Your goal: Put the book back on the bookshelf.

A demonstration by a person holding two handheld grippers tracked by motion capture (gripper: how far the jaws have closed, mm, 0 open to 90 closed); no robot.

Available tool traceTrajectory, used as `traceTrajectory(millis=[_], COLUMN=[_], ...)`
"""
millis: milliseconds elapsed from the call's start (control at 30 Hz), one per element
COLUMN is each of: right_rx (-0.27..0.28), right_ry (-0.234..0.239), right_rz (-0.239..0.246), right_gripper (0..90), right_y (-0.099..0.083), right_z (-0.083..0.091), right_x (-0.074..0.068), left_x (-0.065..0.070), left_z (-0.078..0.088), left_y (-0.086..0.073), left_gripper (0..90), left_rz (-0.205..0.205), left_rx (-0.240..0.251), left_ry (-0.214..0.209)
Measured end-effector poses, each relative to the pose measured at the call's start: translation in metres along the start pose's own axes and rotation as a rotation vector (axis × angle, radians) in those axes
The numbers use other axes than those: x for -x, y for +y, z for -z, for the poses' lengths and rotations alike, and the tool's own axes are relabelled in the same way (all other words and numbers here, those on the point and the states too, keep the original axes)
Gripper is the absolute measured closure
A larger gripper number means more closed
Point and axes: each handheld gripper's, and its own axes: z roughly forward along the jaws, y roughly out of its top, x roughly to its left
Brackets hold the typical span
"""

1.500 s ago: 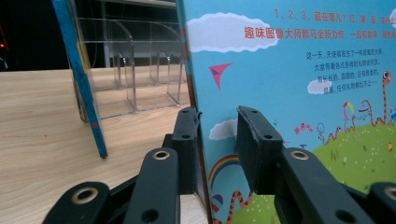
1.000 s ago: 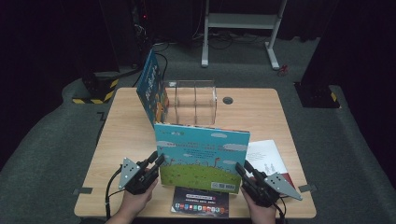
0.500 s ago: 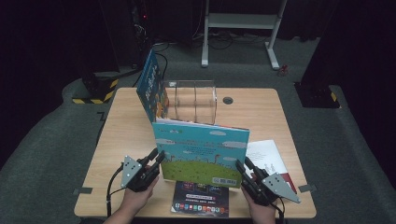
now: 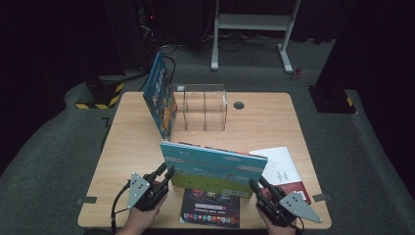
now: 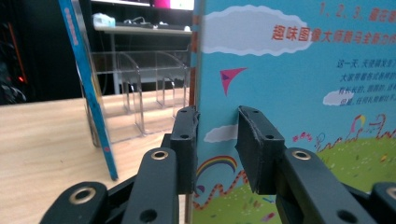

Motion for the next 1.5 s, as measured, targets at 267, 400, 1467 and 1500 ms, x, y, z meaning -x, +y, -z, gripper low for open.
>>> traceTrajectory(millis=[267, 400, 1467, 1500], right_rx=[0.004, 0.009, 0.051, 0.061], right_ry=[0.051, 0.089, 0.271, 0.259], right_rz=[-0.022, -0.045, -0.078, -0.044], right_gripper=[60.6, 55.3, 81.2, 81.3], right_y=[0.000, 0.000, 0.009, 0.012], right_z=[0.002, 0.001, -0.003, -0.003], right_x=[-0.001, 0.001, -0.001, -0.006], left_x=[0.002, 0.002, -0.020, -0.023], left_z=[0.004, 0.005, -0.020, -0.019], left_y=[-0.001, -0.001, 0.005, 0.005], left_gripper=[64.4, 60.8, 39.2, 39.2], left_rz=[0.013, 0.025, -0.012, -0.020], left_rx=[-0.011, -0.026, -0.147, -0.150], left_ry=[-0.010, -0.028, -0.002, 0.003])
